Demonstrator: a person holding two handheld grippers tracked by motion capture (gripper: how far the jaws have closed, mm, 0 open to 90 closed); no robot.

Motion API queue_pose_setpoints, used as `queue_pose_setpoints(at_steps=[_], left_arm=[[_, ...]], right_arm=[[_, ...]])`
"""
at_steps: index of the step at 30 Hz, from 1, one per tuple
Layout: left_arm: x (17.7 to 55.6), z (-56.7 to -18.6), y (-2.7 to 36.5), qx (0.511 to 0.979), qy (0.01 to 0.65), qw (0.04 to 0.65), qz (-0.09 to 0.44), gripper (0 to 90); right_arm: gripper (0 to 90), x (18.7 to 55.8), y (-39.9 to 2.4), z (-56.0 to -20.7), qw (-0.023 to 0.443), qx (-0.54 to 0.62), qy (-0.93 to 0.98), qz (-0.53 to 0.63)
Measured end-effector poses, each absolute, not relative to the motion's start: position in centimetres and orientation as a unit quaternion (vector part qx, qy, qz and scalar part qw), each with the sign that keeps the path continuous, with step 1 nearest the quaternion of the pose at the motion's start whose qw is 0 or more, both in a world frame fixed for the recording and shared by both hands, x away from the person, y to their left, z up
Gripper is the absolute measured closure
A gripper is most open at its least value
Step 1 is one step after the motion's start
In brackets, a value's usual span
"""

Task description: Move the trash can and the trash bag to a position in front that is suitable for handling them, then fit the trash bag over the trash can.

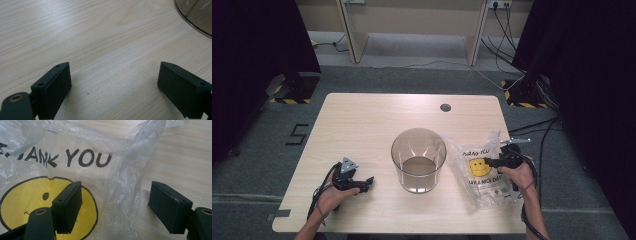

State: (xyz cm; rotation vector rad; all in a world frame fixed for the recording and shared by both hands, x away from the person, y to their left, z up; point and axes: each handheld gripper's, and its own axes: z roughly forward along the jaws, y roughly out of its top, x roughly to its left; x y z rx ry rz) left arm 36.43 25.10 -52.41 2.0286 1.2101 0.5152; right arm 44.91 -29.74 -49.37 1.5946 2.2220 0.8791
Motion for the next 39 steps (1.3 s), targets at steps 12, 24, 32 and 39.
queue_pose_setpoints(at_steps=[12, 24, 32, 39], left_arm=[[36.6, -52.4, 24.9, 0.786, 0.465, 0.356, 0.197, 10.8], [36.6, -52.4, 24.8, 0.789, 0.460, 0.357, 0.195, 11.1], [36.5, -52.4, 24.7, 0.789, 0.459, 0.358, 0.195, 11.4], [36.5, -52.4, 24.7, 0.789, 0.459, 0.358, 0.194, 11.4]], right_arm=[[37.8, 44.3, -29.4, -49.5, 0.147, 0.533, 0.781, 0.289], [77.4, 43.5, -29.0, -49.6, 0.130, 0.515, 0.789, 0.310], [84.4, 43.2, -29.3, -48.5, 0.130, 0.527, 0.750, 0.379], [85.2, 43.0, -29.7, -46.7, 0.135, 0.526, 0.722, 0.429]])
